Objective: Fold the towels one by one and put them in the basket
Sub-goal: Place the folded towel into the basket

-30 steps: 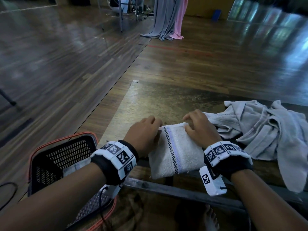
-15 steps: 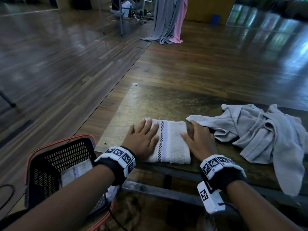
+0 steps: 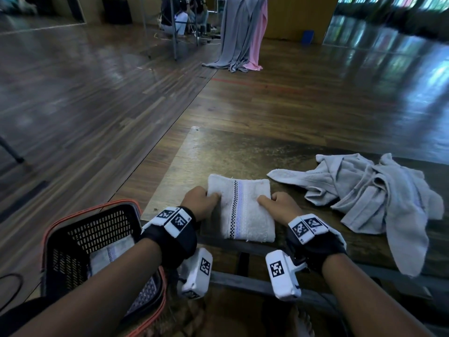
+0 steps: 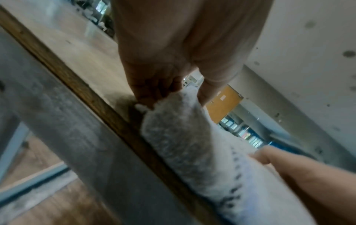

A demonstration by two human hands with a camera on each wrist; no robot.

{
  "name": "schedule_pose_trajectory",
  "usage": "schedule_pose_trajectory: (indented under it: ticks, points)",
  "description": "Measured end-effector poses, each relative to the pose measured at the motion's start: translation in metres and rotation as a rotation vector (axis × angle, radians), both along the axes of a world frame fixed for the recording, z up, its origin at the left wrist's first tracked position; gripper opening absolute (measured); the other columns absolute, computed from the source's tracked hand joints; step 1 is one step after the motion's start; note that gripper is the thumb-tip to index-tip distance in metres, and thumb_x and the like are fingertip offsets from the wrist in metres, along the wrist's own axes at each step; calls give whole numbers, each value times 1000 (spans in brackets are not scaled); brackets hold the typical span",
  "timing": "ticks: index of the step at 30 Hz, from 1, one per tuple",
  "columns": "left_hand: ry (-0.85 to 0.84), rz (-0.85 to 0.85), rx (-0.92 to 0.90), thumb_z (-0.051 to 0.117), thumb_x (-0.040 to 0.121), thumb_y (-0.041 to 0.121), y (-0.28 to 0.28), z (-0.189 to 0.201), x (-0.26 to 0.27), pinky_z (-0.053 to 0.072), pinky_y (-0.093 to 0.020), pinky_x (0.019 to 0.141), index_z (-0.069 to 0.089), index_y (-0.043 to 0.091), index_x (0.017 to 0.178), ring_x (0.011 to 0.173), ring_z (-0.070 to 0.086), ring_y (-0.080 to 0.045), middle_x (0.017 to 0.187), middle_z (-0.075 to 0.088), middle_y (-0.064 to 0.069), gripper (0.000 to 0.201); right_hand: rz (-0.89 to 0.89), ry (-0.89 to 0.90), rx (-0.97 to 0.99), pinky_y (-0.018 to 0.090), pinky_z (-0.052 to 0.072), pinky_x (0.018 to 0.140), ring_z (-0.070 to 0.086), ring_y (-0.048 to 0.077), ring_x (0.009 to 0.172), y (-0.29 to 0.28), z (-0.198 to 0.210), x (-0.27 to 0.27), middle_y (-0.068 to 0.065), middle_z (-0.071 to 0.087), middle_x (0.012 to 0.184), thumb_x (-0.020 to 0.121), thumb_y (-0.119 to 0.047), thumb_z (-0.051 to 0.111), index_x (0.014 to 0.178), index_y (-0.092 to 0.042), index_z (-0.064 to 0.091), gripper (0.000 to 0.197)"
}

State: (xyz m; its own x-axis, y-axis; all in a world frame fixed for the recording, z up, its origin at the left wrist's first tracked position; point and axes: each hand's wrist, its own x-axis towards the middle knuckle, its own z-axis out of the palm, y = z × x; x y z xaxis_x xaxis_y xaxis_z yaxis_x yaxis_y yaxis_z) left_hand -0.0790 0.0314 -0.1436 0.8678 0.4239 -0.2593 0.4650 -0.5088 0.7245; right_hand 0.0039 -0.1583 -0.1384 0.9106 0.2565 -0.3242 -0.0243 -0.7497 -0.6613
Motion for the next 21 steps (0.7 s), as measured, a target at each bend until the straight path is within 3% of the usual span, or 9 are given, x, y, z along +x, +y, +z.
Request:
schedule_pose_trajectory:
  ticks: [1,3,5,8,11,13,16,18,21]
  points:
    - [-12,29,-87,52,90,33,-3,3,-4,37,-27,55,54,8,71,72,55,-25,70,56,-5,31,-9,2,58,31,36,59,50,18,67,-1,1,-4,3,51,70,84,-37,54,65,-14,46,31]
    - [-20,73,-248,53,89,25,-9,7,-14,47,-30,62,59,4,85,78,59,-26,84,62,-11,22,-36,28,176,34,44,69,59,21,78,-7,4,-14,7,61,85,84,-32,55,83,-10,57,22]
    - [-28,102,-395,54,88,15,-13,12,-29,51,-36,72,60,2,87,84,61,-29,90,63,-16,14,-65,76,279,40,50,86,63,25,93,-13,7,-28,9,66,102,83,-25,58,105,-9,61,27]
    - [-36,125,-591,56,85,6,-17,21,-63,47,-31,65,61,2,83,76,60,-29,83,62,-16,7,-107,157,430,42,50,94,63,24,102,-26,13,-56,11,64,117,82,-8,61,126,-5,52,45]
    - [-51,148,-771,58,82,5,-21,26,-113,53,-29,60,64,3,94,78,65,-28,90,67,-14,14,-86,326,578,39,53,85,65,24,101,-42,19,-95,13,67,113,81,1,61,126,-2,52,46]
    - [-87,132,-859,56,83,4,-24,21,-153,55,-33,66,65,6,101,84,65,-30,98,68,-15,20,-32,437,645,34,55,75,68,26,97,-52,19,-126,13,70,109,80,0,62,122,-4,56,42]
    - [-118,69,-880,52,88,3,-26,5,-212,54,-36,77,60,9,114,97,63,-30,110,66,-15,28,27,534,683,43,53,83,64,32,105,-57,10,-176,18,66,115,73,-4,67,119,-4,56,47]
    - [-123,113,-920,51,89,3,-26,-8,-248,54,-31,71,60,9,115,92,65,-25,105,69,-10,29,52,543,667,42,53,83,62,34,107,-55,-3,-204,21,63,118,75,-4,67,117,-3,56,44]
    - [-131,214,-926,52,89,4,-19,-21,-284,52,-26,62,61,11,116,87,63,-21,104,68,-9,30,71,583,664,37,55,72,67,29,97,-43,-28,-237,17,66,115,81,-5,63,113,-5,58,33]
